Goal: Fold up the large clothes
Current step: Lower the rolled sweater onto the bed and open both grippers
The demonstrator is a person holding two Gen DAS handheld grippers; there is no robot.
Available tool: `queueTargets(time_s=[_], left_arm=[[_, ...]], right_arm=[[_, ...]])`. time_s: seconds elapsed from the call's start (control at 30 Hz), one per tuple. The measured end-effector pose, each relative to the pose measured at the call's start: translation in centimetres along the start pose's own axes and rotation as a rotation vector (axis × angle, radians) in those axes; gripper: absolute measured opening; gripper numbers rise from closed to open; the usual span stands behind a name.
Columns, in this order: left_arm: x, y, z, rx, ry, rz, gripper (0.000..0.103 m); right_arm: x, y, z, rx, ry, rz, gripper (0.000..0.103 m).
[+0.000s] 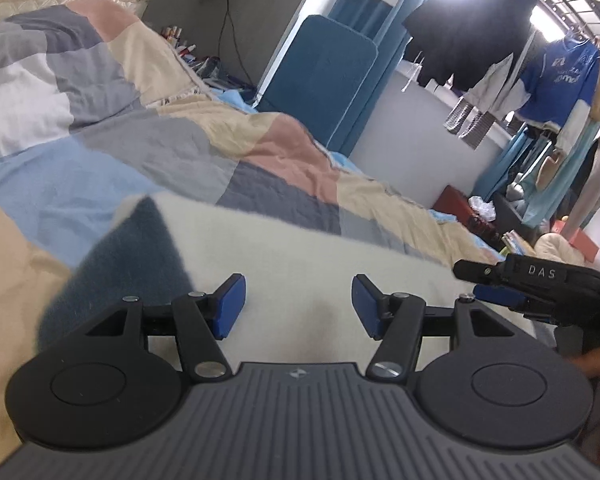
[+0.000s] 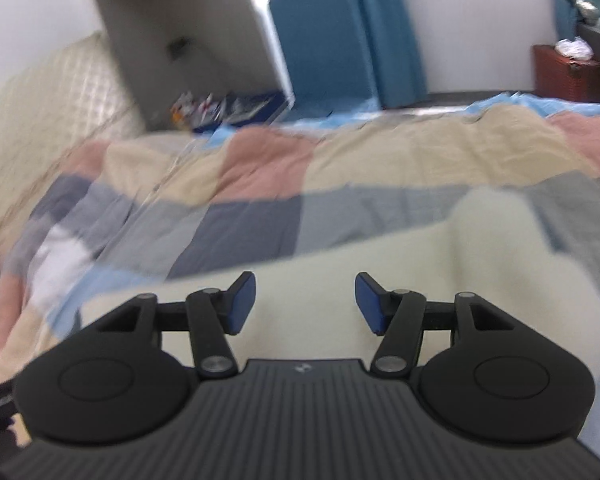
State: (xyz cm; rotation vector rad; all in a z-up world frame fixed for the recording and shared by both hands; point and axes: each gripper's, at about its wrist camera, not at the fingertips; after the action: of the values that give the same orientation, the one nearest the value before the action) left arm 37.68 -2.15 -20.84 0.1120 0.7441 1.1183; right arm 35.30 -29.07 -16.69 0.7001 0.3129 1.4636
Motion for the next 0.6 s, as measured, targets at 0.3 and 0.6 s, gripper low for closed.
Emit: queueTargets(time_s=[0.3, 0.6], left_arm=[[-1.0, -1.8, -1.3, 0.06, -0.131, 0.08, 0.064], [-0.7, -2.2, -1.0, 0.081, -0.086, 0.08, 0.066]], right_arm=[[2.5, -3.4, -1.8, 0.111, 0.15, -0.04, 0.06], [2.9, -3.5, -2.6, 0.112, 0.173, -0.06, 0.061]])
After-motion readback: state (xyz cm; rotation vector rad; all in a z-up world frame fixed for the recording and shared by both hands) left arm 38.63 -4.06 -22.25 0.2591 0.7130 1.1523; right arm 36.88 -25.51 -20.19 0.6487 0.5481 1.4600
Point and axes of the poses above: each gripper's, at about its wrist camera, not at the fingertips, and y roughly against the way its jaws point, x to its left, z to its top, and after that the axes turned 6 degrees about -z, right-handed
